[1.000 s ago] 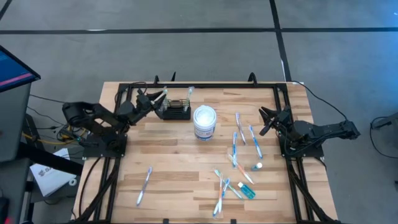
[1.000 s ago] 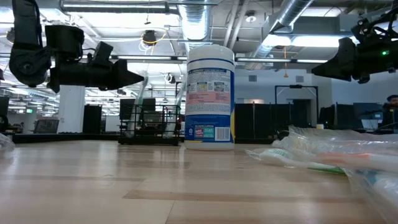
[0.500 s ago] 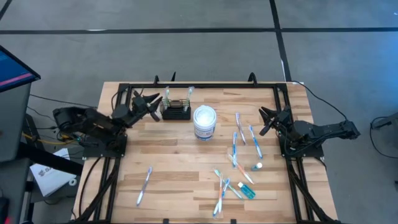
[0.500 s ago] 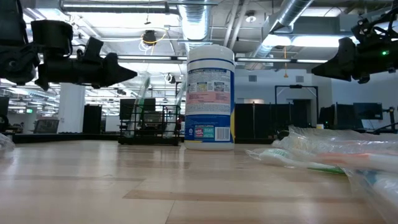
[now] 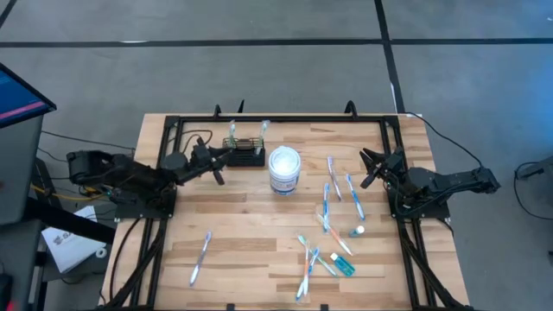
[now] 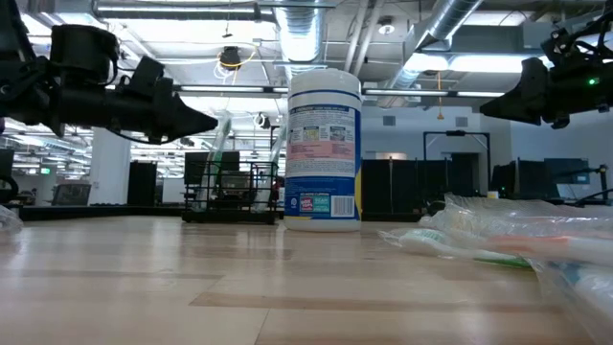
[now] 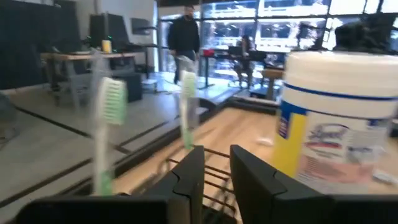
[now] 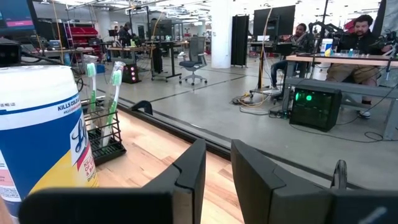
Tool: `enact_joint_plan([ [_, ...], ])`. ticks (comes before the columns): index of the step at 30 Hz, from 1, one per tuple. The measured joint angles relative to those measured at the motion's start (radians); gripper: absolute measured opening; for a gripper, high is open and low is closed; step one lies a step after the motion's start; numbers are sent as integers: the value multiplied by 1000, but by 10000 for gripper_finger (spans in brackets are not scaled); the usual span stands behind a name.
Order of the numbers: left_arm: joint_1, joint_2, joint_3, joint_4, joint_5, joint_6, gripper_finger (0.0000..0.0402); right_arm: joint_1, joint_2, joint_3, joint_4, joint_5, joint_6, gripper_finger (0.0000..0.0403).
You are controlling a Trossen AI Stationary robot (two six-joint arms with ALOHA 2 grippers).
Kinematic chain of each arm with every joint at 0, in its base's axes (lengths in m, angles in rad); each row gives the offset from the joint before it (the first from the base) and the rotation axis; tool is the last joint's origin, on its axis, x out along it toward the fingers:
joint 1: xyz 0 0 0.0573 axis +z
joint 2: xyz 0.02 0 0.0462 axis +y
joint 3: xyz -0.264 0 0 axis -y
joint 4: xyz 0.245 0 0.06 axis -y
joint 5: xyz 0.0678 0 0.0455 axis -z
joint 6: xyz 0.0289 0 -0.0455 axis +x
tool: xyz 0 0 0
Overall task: Pick & Place toothbrushing station
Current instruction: Put the bottom purple toothbrush into the mesh organizer
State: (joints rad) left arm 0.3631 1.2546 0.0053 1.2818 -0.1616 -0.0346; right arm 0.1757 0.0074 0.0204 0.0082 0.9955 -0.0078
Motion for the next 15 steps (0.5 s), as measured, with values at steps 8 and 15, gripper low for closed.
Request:
enact_joint_plan([
  [8,-129,-171,147,-600,-4,-81,22,0,0,0,0,0,0,69],
  [15,-261,-258,304,-1127,-51,-278,1,0,0,0,0,0,0,69],
])
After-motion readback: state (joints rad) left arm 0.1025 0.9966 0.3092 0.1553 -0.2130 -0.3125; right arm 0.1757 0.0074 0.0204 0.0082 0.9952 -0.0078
